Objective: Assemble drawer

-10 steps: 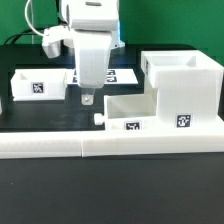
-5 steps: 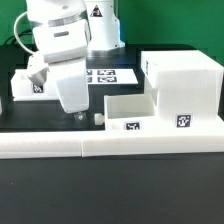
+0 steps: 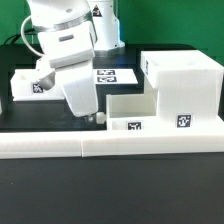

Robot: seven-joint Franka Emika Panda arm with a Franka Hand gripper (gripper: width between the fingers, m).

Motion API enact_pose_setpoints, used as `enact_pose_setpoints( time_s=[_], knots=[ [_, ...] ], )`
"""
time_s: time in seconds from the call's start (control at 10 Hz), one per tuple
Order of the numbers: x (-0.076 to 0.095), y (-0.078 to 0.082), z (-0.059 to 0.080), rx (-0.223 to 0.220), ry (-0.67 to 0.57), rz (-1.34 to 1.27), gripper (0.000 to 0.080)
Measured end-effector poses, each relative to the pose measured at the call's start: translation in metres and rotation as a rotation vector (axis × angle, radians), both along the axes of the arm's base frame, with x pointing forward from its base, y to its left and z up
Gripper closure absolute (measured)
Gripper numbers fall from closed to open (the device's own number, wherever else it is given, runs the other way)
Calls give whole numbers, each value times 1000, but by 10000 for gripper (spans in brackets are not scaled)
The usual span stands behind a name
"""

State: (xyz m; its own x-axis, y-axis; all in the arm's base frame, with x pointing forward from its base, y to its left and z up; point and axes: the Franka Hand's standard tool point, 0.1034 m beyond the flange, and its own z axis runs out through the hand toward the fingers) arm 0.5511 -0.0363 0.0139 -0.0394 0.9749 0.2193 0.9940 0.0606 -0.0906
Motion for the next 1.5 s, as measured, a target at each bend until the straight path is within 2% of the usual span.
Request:
enact_pose_setpoints(
  time_s=[0.4, 0.8, 0.9, 1.1, 1.3, 1.5],
  knots=[
    [2, 5, -2, -17, 21, -89, 151],
    [1, 4, -3, -21, 18, -86, 151],
    [4, 2, -1, -26, 0, -16, 151],
    [11, 5, 2, -101, 7, -34, 151],
    [16, 17, 2, -100, 12, -41, 151],
    [17, 19, 1, -95, 10, -77, 151]
  ],
)
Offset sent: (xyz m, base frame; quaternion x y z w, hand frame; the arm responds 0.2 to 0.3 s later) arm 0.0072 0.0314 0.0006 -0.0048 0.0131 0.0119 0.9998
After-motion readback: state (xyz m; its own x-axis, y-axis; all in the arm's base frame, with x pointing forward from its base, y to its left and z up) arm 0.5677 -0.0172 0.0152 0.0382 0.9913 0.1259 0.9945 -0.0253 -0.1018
